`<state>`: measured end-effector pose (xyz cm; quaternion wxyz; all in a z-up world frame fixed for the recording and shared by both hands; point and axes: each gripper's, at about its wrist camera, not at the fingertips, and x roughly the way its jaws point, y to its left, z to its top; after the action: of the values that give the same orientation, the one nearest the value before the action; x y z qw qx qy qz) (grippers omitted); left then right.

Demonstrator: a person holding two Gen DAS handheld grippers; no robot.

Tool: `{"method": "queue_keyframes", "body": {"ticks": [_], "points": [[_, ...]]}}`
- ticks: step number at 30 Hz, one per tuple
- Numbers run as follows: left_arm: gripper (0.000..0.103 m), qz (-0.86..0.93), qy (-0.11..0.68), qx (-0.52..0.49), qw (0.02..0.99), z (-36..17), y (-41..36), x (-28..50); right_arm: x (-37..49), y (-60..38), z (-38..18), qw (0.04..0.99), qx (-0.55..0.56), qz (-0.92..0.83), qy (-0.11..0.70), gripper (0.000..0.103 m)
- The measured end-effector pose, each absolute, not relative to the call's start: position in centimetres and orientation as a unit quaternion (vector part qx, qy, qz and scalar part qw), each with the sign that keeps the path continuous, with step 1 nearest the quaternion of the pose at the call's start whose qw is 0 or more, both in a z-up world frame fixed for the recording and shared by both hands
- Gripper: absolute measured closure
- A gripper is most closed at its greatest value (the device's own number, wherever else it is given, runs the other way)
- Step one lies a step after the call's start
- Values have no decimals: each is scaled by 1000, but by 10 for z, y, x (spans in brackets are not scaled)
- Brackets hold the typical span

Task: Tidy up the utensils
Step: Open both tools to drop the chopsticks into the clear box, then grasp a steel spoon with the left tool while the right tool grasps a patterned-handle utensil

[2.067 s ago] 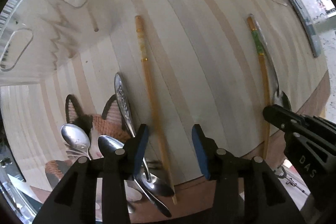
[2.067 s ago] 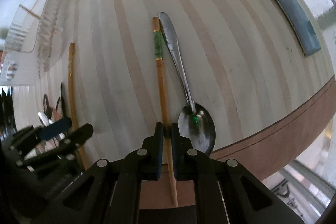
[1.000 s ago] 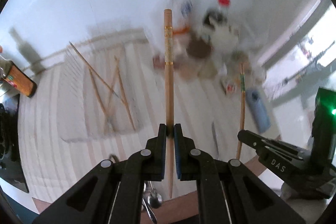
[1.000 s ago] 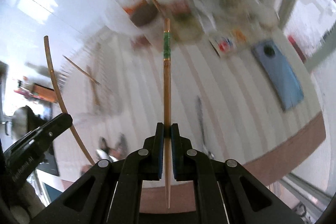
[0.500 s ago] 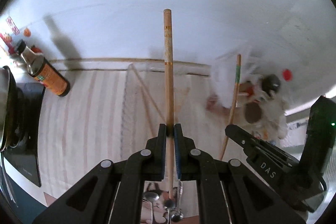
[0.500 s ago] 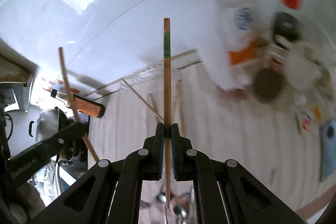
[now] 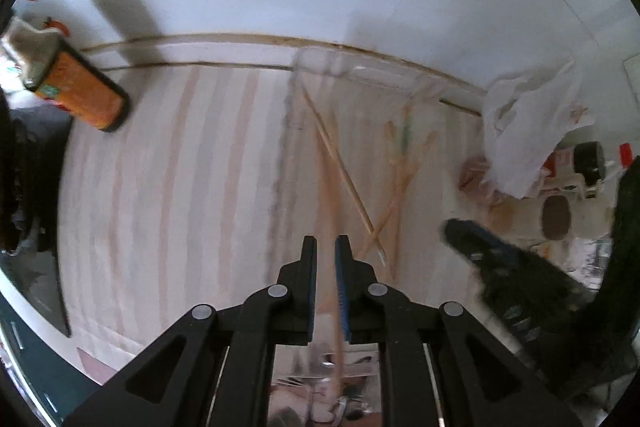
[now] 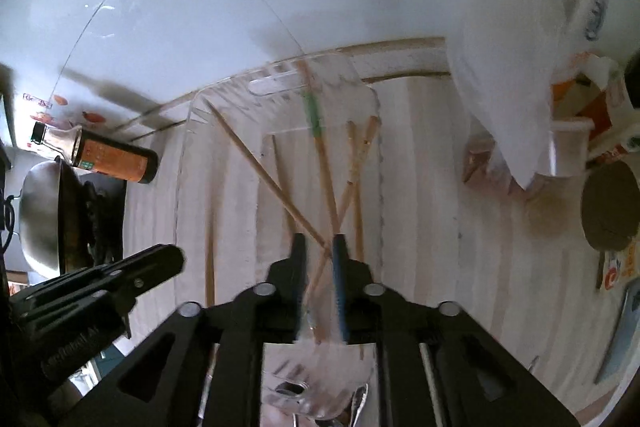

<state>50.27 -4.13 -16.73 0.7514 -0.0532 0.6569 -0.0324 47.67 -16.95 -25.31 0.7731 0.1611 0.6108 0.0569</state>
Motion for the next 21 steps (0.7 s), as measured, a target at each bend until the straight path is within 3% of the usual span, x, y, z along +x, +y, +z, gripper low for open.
{"method": "queue_keyframes", "body": {"ticks": [2, 4, 6, 9, 12, 14, 21], "points": [[86, -18, 646, -51, 761, -164, -32, 495, 468, -179, -251, 778, 163, 47, 605, 80], [62, 0, 633, -48, 772, -161, -23, 487, 459, -187, -247, 783, 159, 37, 600, 78], [44, 10, 615, -41, 787, -157, -15, 479, 452, -194, -242, 789, 155, 26, 594, 74], [33, 38, 586, -26, 809, -152, -6, 462, 434, -204, -237, 796, 154, 9, 585, 67], [4, 48, 565, -21, 824, -150, 0, 451, 414, -212, -233, 806, 156, -6, 571, 54], [0, 42, 553, -22, 832, -149, 3, 443, 398, -218, -231, 813, 165, -14, 558, 46], [0, 39, 546, 14, 837, -159, -2, 411, 348, -225, -229, 825, 165, -33, 540, 43]]}}
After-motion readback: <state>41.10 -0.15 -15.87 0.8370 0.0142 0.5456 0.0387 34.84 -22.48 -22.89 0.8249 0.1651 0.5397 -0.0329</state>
